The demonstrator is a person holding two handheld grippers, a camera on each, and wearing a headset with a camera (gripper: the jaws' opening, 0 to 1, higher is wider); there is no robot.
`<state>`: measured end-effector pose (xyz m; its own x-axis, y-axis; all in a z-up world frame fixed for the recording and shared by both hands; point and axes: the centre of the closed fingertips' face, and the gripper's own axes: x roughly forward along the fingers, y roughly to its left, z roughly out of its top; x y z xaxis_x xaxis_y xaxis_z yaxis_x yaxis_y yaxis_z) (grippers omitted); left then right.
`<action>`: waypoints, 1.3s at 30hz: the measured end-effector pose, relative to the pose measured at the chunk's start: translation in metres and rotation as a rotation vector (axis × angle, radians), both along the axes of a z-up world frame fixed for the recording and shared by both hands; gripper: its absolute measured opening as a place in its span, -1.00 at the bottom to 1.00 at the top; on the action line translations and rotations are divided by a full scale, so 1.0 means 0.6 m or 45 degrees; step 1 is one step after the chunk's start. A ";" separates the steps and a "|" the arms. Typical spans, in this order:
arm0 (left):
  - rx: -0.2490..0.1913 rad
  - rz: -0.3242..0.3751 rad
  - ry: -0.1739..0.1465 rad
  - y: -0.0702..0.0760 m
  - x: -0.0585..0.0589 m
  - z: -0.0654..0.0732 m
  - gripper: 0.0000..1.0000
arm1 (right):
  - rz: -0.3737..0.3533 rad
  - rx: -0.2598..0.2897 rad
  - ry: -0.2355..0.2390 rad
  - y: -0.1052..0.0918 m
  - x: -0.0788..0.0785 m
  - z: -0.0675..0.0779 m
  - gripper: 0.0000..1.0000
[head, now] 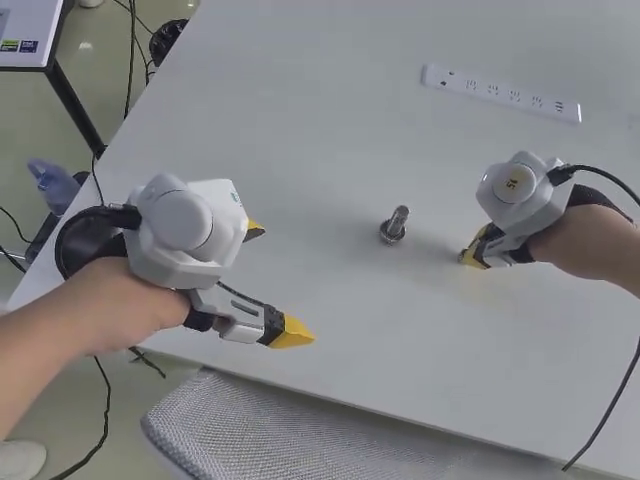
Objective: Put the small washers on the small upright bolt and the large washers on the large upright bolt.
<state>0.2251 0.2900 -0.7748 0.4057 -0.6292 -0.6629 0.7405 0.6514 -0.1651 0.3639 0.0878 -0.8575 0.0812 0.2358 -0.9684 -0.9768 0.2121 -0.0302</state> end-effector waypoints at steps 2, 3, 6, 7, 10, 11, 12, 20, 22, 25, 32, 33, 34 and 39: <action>0.008 -0.002 0.002 0.002 -0.001 -0.001 0.74 | 0.011 -0.001 -0.007 0.000 -0.001 0.000 -0.74; 0.007 -0.002 0.001 0.002 -0.001 -0.002 0.74 | 0.012 -0.001 -0.009 0.000 -0.001 0.000 -0.74; 0.006 0.001 0.002 0.004 -0.002 -0.001 0.74 | 0.022 -0.002 -0.016 0.001 -0.002 0.000 -0.73; 0.009 0.002 0.001 0.005 -0.003 -0.002 0.74 | 0.025 0.000 -0.016 0.001 -0.002 0.001 -0.73; 0.011 0.009 0.004 0.009 -0.003 -0.001 0.74 | 0.034 -0.004 -0.020 0.000 -0.001 0.001 -0.73; 0.013 0.010 0.006 0.009 -0.003 -0.001 0.74 | 0.038 -0.003 -0.021 0.000 -0.001 0.001 -0.73; 0.015 0.009 0.004 0.010 -0.003 -0.001 0.74 | 0.040 -0.003 -0.021 0.000 0.000 0.001 -0.73; 0.015 0.005 0.000 0.005 -0.001 0.002 0.74 | 0.044 -0.007 -0.015 -0.004 0.004 0.001 -0.61; 0.016 0.004 0.002 0.003 -0.001 0.003 0.74 | 0.040 0.001 -0.010 -0.005 0.005 0.002 -0.54; 0.023 -0.002 -0.001 0.001 -0.001 0.003 0.74 | 0.033 0.029 -0.022 -0.004 0.008 0.011 -0.52; 0.021 0.006 -0.022 -0.005 0.003 0.012 0.79 | -0.014 0.083 -0.030 -0.006 0.018 0.033 -0.47; 0.021 0.005 -0.022 -0.006 0.004 0.013 0.79 | -0.023 0.083 -0.033 -0.007 0.019 0.037 -0.47; 0.025 0.005 -0.027 -0.007 0.004 0.014 0.80 | -0.030 0.090 -0.032 -0.007 0.018 0.041 -0.48; 0.022 0.012 -0.043 -0.012 0.008 0.018 0.84 | -0.057 0.183 -0.044 0.001 0.014 0.066 -0.41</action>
